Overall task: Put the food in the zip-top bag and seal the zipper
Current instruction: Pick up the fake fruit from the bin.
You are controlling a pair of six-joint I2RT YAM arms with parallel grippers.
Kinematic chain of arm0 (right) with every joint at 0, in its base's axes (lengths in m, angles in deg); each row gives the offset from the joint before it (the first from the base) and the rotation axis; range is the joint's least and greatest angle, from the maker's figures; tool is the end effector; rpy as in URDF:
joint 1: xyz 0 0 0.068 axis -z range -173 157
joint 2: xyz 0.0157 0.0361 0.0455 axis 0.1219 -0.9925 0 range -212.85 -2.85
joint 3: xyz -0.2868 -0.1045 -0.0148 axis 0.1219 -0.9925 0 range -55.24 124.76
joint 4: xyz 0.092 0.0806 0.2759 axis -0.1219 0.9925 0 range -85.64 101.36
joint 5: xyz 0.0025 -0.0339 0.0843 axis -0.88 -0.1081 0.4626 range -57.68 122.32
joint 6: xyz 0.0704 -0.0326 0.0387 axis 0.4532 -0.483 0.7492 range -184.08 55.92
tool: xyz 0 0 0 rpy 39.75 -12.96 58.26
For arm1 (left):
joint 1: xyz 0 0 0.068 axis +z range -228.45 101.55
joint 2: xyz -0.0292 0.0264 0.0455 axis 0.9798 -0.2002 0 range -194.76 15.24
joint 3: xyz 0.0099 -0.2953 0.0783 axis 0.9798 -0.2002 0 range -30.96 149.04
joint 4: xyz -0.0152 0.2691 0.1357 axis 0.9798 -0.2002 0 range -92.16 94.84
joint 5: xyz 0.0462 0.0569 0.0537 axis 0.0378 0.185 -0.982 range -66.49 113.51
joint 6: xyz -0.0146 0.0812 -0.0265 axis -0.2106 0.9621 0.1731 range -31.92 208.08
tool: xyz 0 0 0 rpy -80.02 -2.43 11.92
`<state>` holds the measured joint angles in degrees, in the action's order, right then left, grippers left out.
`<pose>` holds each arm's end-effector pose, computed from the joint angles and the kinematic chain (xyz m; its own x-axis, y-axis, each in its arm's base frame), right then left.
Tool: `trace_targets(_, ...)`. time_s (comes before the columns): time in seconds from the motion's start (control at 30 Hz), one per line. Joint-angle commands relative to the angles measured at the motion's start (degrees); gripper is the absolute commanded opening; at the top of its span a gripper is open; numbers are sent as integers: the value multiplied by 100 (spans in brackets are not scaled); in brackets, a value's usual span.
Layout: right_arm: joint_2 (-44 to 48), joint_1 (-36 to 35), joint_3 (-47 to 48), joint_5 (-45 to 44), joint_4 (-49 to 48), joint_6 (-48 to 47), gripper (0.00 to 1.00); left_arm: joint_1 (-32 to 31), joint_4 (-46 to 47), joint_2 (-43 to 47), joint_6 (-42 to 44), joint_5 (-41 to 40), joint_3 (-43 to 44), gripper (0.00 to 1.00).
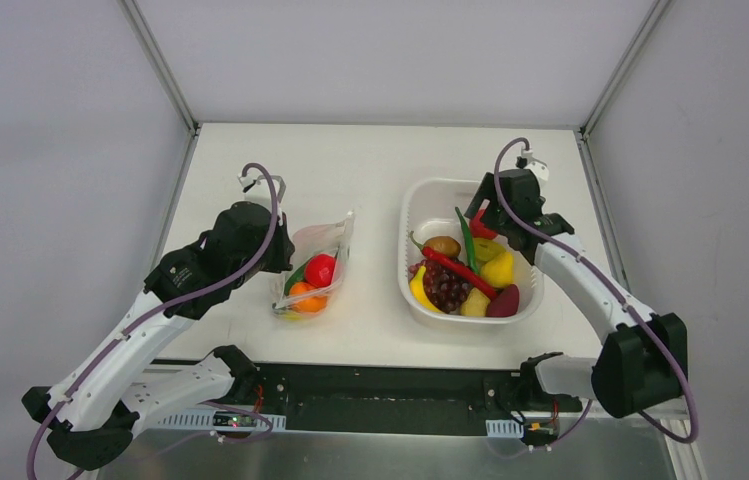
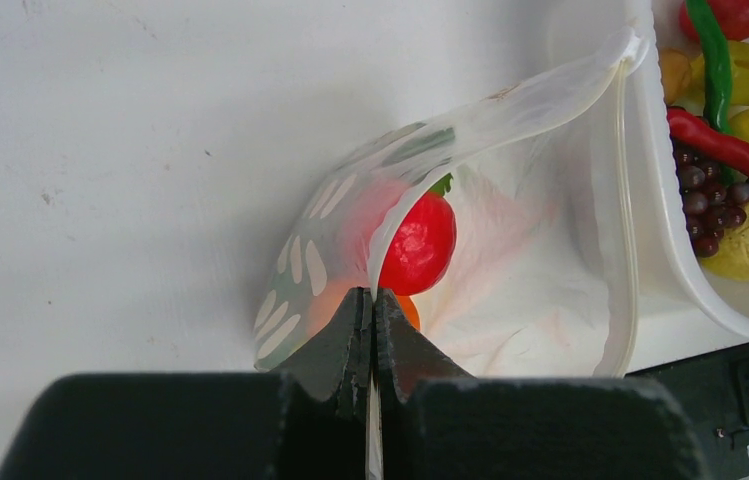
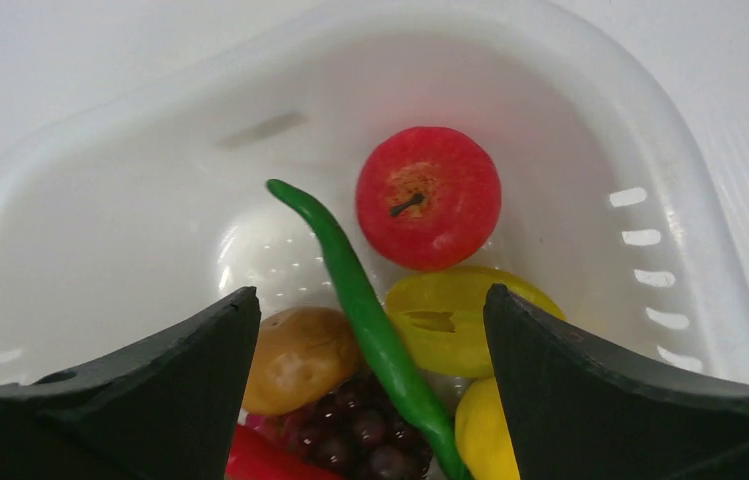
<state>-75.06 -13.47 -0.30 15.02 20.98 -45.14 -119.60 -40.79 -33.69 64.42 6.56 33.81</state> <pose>0.3299 0.0989 0.2868 -0.5274 0.1340 -0.8390 0.0725 0.9910 0.1128 0.1747 -0.1230 0.4011 -0.5188 -0.0565 -0.8530 0.2519 0.9434 -0.2156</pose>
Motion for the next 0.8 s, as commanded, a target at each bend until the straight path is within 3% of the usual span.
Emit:
trace_targets(0.0,-570,131,273,-187,-94,-47,85,55,177,82,-137,71,-32,0)
trace_targets(0.2,-1168,138,374,-480,-46,-73,86,54,212,117,-165,99,-88,0)
trace_targets(0.5,-1283,131,325,-817,-460,-230,90,54,244,50,-165,157,-49,0)
trace_targets(0.77,-1762,138,108,-1299,-1028,-255,87,54,237,97,-198,181,-69,0)
